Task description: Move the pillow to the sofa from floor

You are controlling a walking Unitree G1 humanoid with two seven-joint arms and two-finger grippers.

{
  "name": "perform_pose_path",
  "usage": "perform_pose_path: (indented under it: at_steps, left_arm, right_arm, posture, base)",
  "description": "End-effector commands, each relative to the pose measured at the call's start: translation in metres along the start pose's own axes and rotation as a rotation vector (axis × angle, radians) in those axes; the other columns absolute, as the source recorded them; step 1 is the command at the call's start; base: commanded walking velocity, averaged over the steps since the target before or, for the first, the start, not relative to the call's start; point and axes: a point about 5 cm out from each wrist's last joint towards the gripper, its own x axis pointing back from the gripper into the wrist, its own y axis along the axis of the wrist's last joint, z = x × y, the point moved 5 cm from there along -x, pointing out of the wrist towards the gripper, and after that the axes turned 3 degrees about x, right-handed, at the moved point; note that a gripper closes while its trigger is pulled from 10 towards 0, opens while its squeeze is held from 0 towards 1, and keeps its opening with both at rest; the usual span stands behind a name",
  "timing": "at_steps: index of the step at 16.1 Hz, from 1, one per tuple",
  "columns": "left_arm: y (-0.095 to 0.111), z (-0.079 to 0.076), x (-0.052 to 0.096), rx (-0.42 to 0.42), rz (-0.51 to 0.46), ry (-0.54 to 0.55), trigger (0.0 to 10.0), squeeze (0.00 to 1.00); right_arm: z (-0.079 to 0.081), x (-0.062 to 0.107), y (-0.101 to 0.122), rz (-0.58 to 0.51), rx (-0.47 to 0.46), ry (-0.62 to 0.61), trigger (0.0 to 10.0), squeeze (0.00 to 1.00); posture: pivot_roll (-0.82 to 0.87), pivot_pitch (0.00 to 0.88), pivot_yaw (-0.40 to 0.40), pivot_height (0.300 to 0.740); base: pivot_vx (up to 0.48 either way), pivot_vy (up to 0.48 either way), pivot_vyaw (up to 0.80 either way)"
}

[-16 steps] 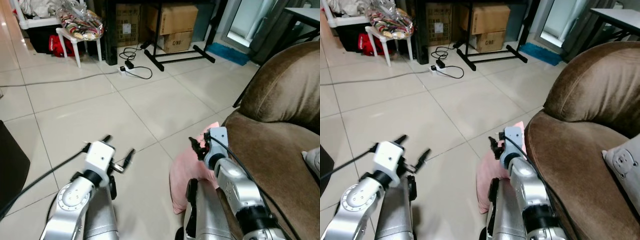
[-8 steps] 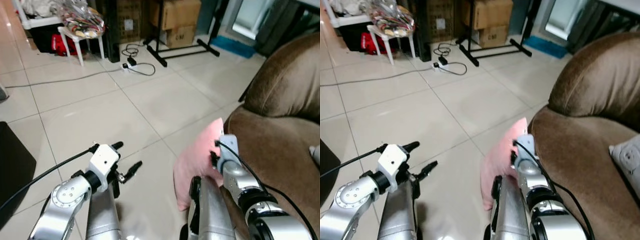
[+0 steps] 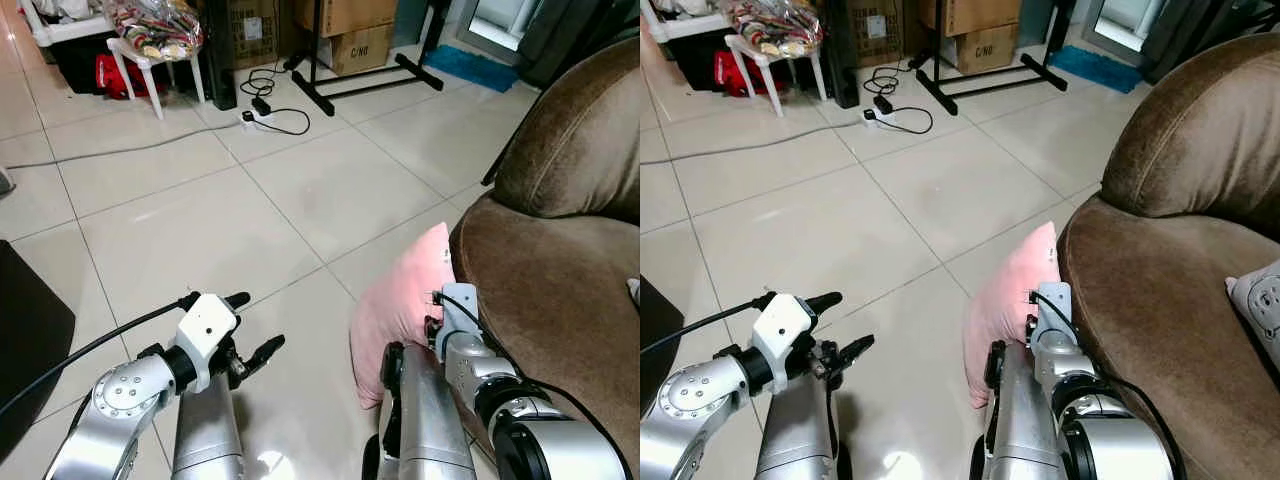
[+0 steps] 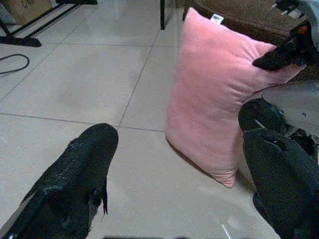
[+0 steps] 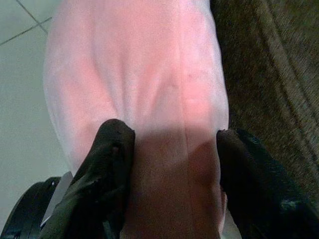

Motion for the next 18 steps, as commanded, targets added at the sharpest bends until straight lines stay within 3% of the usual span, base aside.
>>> perform_pose_path:
  at_steps: [1, 15, 18]
  left_arm:
    - [0.004, -0.004, 0.001, -0.004, -0.008, -0.019, 10.0, 0.00]
    - [0.000, -0.009, -0.002, 0.001, 0.029, -0.066, 10.0, 0.00]
    - [0.000, -0.008, -0.004, 0.001, 0.027, -0.061, 10.0, 0.00]
  right_arm:
    - [-0.001, 0.000, -0.009, 0.029, -0.019, 0.002, 0.0, 0.00]
    - [0.010, 0.001, -0.008, 0.020, 0.002, 0.047, 0.0, 0.00]
    - [0.034, 0.004, 0.003, -0.033, -0.005, 0.150, 0.0, 0.00]
  posture:
    - [0.12, 0.113, -0.075, 0.460]
    - [0.11, 0.103, -0.060, 0.460]
    - [0.11, 0.092, -0.065, 0.460]
  base:
    - [0.000, 0.000, 0.00]
    - [0.000, 0.000, 0.00]
    - [0.000, 0.000, 0.00]
